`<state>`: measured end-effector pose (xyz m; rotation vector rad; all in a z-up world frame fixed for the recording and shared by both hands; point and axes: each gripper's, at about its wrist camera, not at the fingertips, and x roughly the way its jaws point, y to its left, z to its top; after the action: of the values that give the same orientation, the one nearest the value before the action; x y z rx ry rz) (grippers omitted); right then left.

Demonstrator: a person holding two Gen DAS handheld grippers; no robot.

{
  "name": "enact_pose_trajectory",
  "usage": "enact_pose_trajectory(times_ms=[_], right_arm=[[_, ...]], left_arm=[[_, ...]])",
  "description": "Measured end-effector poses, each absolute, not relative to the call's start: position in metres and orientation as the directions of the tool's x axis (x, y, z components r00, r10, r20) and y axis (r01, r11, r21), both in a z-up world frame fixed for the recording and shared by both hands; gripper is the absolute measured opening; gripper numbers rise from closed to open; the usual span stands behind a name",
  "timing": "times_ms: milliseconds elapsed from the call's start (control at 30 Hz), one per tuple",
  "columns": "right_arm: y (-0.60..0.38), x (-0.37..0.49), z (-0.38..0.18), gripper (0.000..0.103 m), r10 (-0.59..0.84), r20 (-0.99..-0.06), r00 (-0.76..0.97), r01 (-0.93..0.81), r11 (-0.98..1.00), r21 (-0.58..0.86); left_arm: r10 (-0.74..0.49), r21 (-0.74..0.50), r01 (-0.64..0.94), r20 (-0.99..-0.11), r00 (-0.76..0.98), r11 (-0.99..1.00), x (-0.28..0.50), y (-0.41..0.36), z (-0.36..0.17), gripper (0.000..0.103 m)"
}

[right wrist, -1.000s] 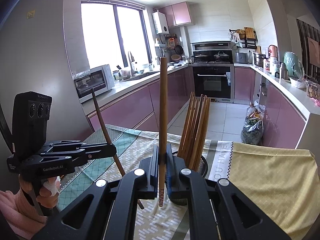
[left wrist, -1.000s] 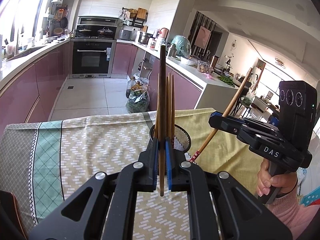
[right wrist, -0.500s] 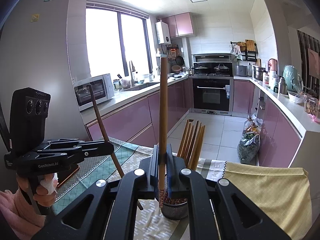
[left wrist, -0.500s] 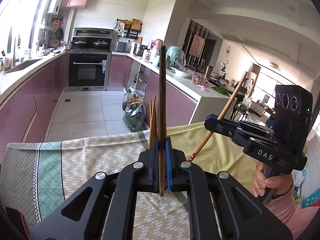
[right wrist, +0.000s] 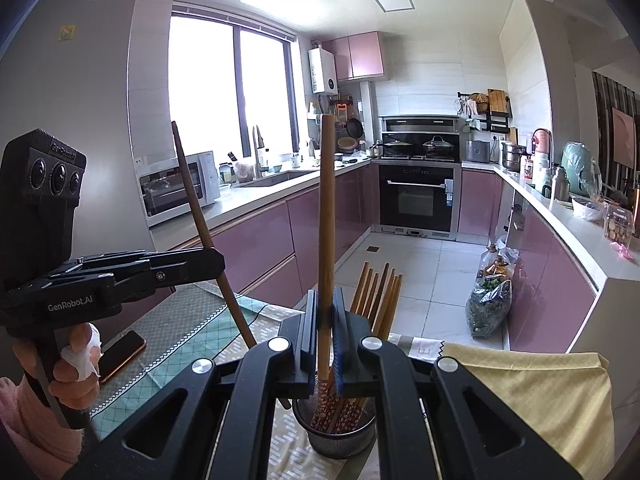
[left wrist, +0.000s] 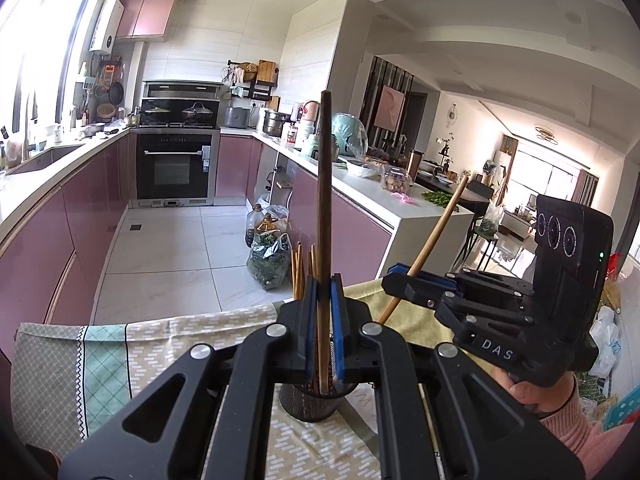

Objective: Organize utensils
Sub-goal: 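Carry the left gripper's chopstick over the mesh cup while the right gripper follows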

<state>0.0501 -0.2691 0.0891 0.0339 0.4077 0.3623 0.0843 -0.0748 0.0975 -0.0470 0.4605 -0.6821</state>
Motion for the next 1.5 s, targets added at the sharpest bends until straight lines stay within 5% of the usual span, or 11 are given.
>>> enact_pose_trajectory(times_ms=[1500], right_arm=[[-0.26, 0.074, 0.045, 0.006, 0.333, -0.492, 0.804, -0.303, 0.942, 0.143]], left_arm=[[-0.555, -0.15, 0.572, -0.528, 0.643, 0.806, 0.109, -0.106, 0.062, 0.007]])
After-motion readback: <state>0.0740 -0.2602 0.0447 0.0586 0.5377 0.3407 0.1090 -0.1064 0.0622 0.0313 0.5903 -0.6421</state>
